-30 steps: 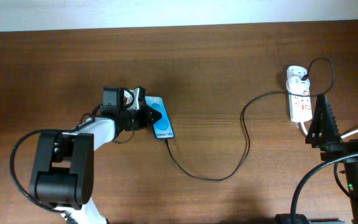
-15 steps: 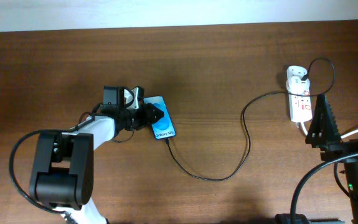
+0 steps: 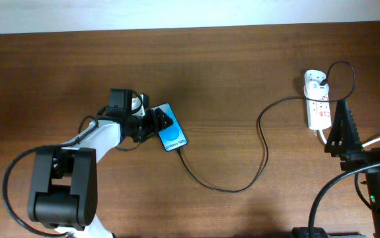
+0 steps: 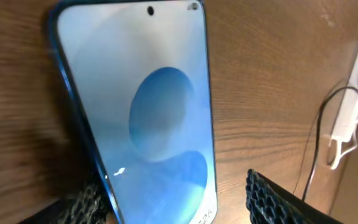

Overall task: Plug charger to phone and switch on socket
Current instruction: 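Lower the phone flat onto the table and release the left gripper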

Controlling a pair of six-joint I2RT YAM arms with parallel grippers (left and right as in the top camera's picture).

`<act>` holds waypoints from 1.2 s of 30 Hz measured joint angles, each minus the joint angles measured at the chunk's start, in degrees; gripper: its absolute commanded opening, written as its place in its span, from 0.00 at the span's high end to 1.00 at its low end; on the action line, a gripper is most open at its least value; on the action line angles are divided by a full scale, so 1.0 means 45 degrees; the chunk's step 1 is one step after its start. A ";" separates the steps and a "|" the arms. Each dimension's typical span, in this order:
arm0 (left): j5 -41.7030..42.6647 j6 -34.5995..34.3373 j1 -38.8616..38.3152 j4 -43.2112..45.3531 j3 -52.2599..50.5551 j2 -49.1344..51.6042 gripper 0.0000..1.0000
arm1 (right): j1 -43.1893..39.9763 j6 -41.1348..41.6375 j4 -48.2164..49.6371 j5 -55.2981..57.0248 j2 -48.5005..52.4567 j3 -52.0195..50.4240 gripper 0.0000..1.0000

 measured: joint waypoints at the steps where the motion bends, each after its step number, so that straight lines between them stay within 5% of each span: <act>1: -0.0087 -0.0034 0.0000 -0.0092 0.0015 -0.0034 0.23 | 0.0000 0.0005 0.0015 -0.0005 0.0000 0.0000 0.02; 6: -0.0112 -0.0044 -0.0024 -0.0146 0.0044 -0.0068 0.22 | 0.0000 0.0000 0.0039 0.0000 0.0000 0.0000 0.02; 7: -0.0112 -0.0044 -0.0024 -0.0155 0.0044 -0.0068 0.04 | 0.0000 -0.0005 0.0039 0.0000 0.0000 0.0000 0.02; 8: -0.0117 -0.0039 -0.0019 -0.0243 0.0058 -0.0068 0.01 | 0.0000 0.0005 0.0039 0.0000 0.0000 0.0000 0.02; 15: -0.0549 -0.0044 0.0058 -0.0777 0.0068 -0.0525 0.00 | 0.0000 0.0010 0.0044 0.0583 0.0000 0.0000 0.02; 20: -0.1613 0.0777 0.0952 -0.3308 -0.0393 -0.1739 0.01 | 0.0000 0.0010 0.0078 0.0631 0.0000 0.0000 0.02; 30: -0.5017 0.3638 0.0957 -0.9447 -0.0690 -1.6208 0.01 | 0.0000 0.0005 0.0107 0.0670 -0.0034 -0.0019 0.02; 34: -0.5163 0.4323 0.0957 -1.0307 -0.0709 -2.0405 0.01 | 0.0000 0.0010 0.0112 0.0670 -0.0087 -0.0024 0.02; 36: -0.5168 0.4478 0.0957 -1.1200 -0.0695 -2.0584 0.00 | 0.0000 0.0005 0.0097 0.0670 -0.0267 -0.0024 0.02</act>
